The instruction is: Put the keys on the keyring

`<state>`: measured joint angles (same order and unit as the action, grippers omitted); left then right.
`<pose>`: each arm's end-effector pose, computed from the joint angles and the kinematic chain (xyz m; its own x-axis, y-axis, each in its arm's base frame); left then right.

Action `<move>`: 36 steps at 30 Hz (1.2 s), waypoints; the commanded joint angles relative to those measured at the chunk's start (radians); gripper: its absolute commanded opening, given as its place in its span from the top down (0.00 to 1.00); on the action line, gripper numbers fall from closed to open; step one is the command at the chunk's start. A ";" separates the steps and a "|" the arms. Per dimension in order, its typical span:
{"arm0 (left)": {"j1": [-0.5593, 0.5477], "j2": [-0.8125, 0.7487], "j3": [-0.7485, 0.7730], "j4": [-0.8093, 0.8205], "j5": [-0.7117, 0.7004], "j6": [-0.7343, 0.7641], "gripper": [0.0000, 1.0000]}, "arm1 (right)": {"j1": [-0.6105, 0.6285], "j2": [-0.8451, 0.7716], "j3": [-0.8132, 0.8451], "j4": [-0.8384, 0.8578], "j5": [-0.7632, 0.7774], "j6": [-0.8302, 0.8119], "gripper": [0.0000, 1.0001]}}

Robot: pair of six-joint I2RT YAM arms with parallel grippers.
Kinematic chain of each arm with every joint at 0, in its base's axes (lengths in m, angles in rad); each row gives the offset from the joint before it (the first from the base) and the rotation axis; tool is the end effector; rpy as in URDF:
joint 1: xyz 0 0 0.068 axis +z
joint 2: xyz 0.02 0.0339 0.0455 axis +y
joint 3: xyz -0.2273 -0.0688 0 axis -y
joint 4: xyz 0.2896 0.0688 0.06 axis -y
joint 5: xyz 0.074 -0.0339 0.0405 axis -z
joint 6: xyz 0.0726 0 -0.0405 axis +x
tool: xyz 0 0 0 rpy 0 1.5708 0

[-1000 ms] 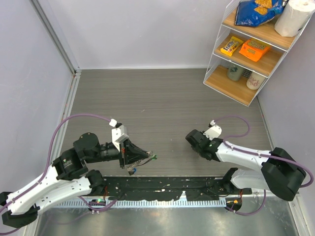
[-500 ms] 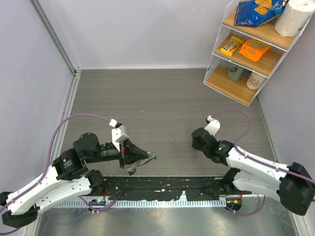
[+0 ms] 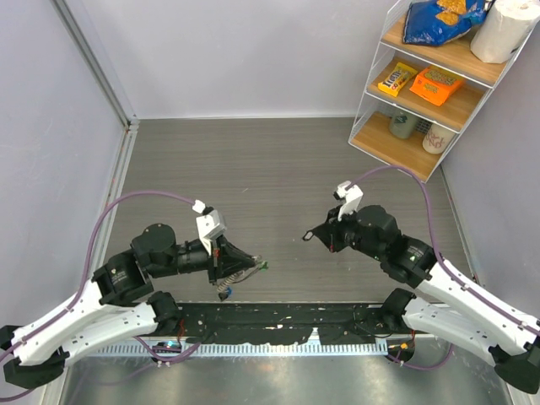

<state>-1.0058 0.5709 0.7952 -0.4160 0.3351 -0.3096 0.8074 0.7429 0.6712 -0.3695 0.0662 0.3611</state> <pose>0.1071 -0.2135 0.3321 -0.3928 0.0823 -0.9159 0.8932 0.2709 -0.3588 0.1958 0.1977 0.2438 -0.5163 -0.0296 -0.8559 -0.5314 0.7948 0.2930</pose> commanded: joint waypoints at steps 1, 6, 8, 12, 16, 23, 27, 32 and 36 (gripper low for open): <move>0.001 0.018 0.070 -0.003 -0.093 0.010 1.00 | -0.001 -0.016 0.090 -0.023 -0.299 -0.214 0.95; 0.003 0.026 0.085 -0.017 -0.133 0.023 1.00 | 0.012 -0.040 0.135 -0.045 -0.526 -0.358 0.95; 0.001 0.029 0.090 -0.014 -0.131 0.027 1.00 | 0.018 -0.028 0.171 -0.087 -0.588 -0.418 0.95; 0.001 0.041 0.096 -0.012 -0.128 0.035 1.00 | 0.041 0.032 0.267 -0.193 -0.664 -0.481 0.95; 0.001 0.052 0.096 -0.010 -0.134 0.044 1.00 | 0.105 0.095 0.356 -0.212 -0.671 -0.478 0.95; 0.003 0.066 0.107 -0.018 -0.137 0.050 1.00 | 0.197 0.161 0.444 -0.100 -0.648 -0.377 0.95; 0.001 0.070 0.108 -0.020 -0.131 0.063 1.00 | 0.225 0.208 0.481 -0.072 -0.654 -0.332 0.95; 0.001 0.070 0.108 -0.010 -0.088 0.076 1.00 | 0.233 0.282 0.519 -0.039 -0.641 -0.275 0.95; -0.001 0.058 0.102 -0.004 -0.038 0.092 1.00 | 0.233 0.322 0.542 -0.039 -0.677 -0.255 0.95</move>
<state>-1.0058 0.6460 0.8509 -0.4694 0.2333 -0.2485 1.0344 1.0416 1.1557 -0.4606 -0.5724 0.0578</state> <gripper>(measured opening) 0.030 0.060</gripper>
